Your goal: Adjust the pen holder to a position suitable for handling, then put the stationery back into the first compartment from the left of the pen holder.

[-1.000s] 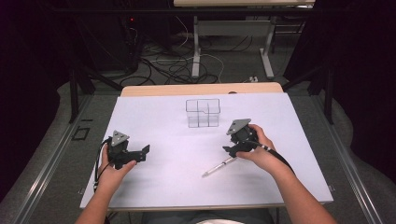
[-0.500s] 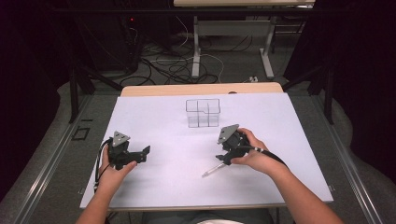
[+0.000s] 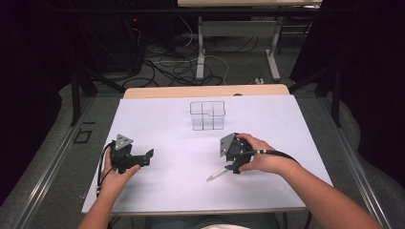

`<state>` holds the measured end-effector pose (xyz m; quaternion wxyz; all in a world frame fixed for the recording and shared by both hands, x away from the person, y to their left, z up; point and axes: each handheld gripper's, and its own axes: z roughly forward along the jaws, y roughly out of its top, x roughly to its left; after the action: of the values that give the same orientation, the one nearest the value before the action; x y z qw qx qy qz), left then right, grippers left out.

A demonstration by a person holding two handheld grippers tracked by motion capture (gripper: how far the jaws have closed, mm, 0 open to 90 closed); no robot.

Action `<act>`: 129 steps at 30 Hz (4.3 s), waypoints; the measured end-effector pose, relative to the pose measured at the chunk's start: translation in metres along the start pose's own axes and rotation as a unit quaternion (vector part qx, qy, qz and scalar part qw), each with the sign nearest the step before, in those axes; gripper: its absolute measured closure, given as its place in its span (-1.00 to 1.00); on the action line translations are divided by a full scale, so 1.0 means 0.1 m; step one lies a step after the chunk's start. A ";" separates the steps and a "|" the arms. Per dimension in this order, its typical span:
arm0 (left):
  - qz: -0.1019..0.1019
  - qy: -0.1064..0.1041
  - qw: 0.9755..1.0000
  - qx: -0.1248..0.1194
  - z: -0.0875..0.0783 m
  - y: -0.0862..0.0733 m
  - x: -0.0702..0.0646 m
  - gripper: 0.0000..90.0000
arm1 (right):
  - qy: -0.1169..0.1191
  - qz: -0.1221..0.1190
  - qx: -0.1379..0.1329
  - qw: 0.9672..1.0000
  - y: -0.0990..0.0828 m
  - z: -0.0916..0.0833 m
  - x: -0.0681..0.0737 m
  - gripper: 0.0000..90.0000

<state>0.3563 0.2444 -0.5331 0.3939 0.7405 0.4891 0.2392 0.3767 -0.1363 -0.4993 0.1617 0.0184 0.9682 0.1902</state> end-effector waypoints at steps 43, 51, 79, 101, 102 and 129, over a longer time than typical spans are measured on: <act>0.004 0.001 1.000 0.000 0.01 0.00 -0.01 -0.99 | 0.044 -0.172 0.008 0.984 0.13 0.17 0.24 0.15; 0.003 0.000 1.000 0.002 0.02 0.00 -0.01 -0.99 | 0.063 -0.181 0.018 0.981 0.14 0.20 0.26 0.33; 0.002 0.001 1.000 0.004 0.02 -0.01 -0.01 -0.99 | 0.089 -0.220 0.025 0.971 0.17 0.32 0.29 0.76; 0.002 0.001 1.000 0.004 0.02 -0.01 -0.01 -0.99 | 0.059 -0.189 -0.015 0.980 0.23 0.22 0.26 0.77; 0.002 0.001 1.000 0.004 0.02 -0.01 -0.01 -0.99 | 0.062 -0.181 -0.012 0.981 0.24 0.20 0.25 0.77; 0.006 0.001 1.000 0.006 0.02 -0.01 -0.01 -0.99 | 0.028 0.026 -0.099 0.994 0.30 -0.01 -0.10 0.77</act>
<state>0.3572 0.2434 -0.5352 0.3875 0.7455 0.4863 0.2399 0.3851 -0.1100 -0.4836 0.1310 0.0220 0.9479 0.2894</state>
